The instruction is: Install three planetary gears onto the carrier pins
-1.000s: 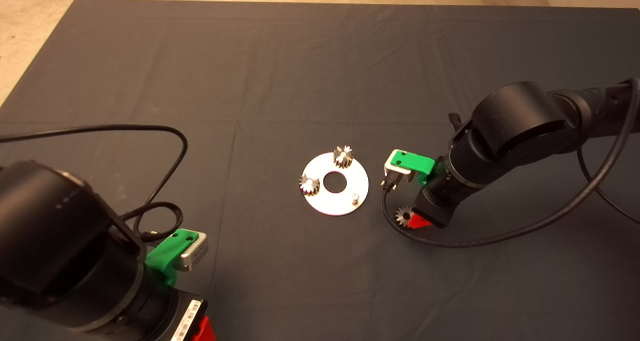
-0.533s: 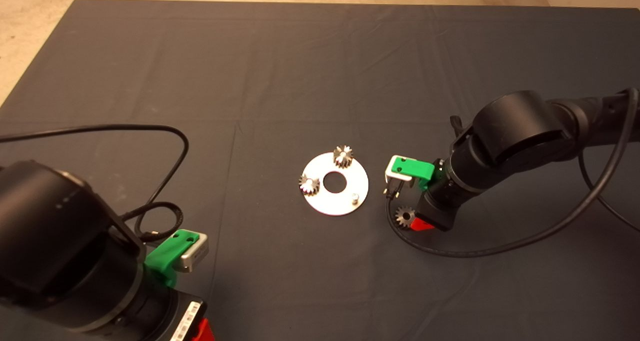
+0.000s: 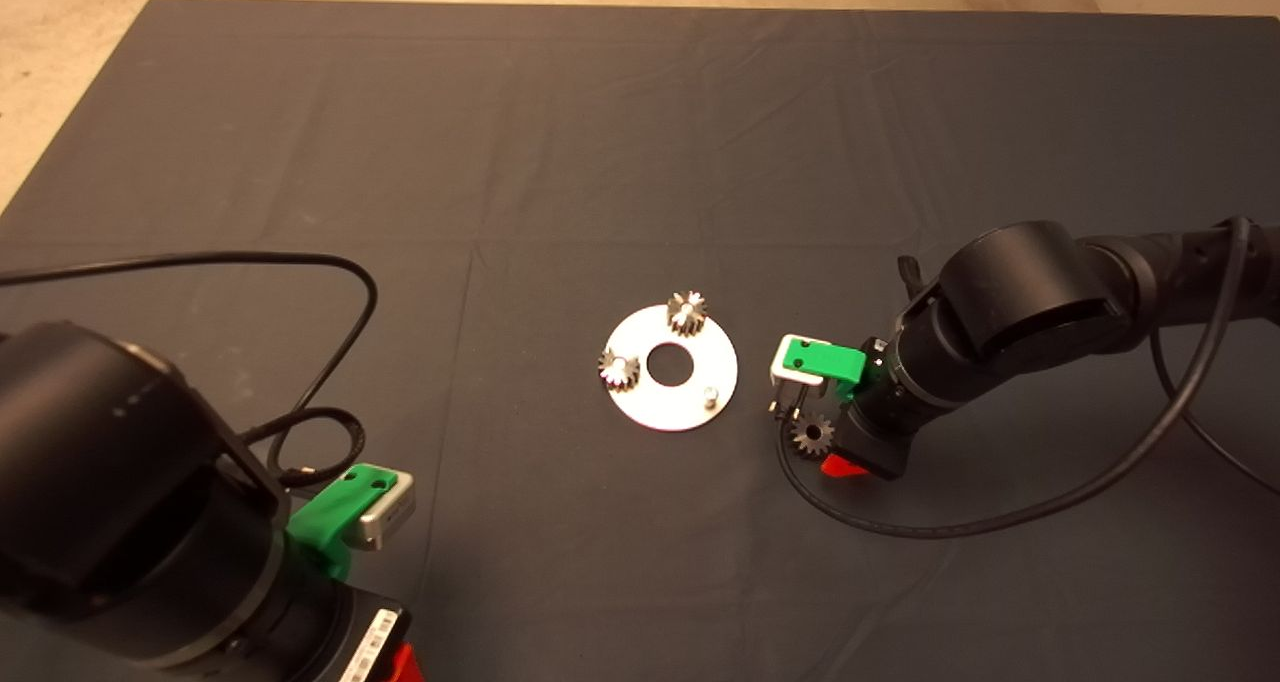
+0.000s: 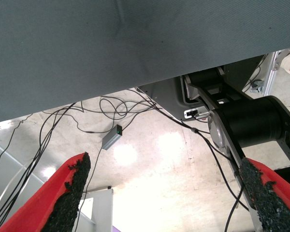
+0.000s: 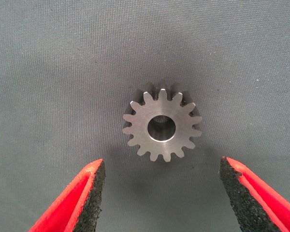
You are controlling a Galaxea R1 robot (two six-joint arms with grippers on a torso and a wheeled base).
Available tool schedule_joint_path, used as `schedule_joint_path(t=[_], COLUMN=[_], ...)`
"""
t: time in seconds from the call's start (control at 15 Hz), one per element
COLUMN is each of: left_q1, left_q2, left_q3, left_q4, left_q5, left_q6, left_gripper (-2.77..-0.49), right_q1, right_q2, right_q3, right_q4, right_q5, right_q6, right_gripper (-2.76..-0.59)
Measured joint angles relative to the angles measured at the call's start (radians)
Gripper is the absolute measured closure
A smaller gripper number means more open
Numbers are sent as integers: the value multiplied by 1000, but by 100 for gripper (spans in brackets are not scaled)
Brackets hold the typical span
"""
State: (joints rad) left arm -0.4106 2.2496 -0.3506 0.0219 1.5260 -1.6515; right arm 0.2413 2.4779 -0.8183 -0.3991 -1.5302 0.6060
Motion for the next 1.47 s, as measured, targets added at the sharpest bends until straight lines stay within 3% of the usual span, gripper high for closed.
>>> schedule_joint_path(t=[0.87,1.0,1.47], left_q1=[0,0,0], left_q2=[-1,-1,-3], left_q3=[0,0,0], left_q4=[-9,-11,-15], left_q5=[0,0,0], left_q6=[61,61,63], left_gripper=[-219,-219,-219], right_q1=[-11,-11,-23], right_q2=[28,32,38], right_q3=[2,2,1], right_q4=[-20,-28,-67], right_q5=[0,1,0], right_q6=[-10,-11,-15], right_gripper=[-168,-152,-135])
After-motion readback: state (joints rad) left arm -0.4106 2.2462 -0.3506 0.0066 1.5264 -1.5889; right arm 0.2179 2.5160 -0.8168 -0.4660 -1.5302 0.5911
